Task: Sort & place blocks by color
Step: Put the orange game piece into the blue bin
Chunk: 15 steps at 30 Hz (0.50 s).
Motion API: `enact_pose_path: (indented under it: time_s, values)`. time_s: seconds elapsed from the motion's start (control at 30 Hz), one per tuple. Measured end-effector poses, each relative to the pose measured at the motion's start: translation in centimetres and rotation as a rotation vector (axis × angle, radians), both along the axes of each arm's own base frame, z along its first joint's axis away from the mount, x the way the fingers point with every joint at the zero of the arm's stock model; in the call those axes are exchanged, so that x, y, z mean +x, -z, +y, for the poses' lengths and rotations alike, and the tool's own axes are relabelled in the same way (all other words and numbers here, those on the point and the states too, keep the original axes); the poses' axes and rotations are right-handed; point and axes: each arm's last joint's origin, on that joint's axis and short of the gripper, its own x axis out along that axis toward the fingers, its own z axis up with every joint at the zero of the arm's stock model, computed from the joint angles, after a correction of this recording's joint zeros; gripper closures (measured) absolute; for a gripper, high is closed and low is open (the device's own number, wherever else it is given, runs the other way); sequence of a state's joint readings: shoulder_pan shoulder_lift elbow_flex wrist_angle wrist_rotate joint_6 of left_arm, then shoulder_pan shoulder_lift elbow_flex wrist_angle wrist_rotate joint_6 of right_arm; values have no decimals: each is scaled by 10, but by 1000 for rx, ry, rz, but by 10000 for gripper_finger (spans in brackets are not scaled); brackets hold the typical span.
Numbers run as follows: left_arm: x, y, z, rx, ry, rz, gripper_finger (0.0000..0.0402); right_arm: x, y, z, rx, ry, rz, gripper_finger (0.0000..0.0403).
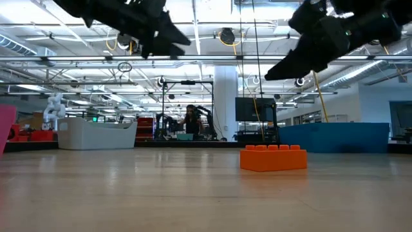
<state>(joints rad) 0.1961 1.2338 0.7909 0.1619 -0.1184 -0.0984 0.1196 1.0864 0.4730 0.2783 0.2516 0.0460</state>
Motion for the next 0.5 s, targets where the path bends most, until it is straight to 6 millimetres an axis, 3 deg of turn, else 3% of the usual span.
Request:
enact_pose_path:
  time_s: [0.27, 0.5]
  values:
    - [31, 7, -18, 45, 331, -156, 188, 24, -31, 15, 102, -136, 112, 184]
    - [36, 6, -32, 67, 430, -212, 190, 45, -16, 45, 134, -204, 214, 163]
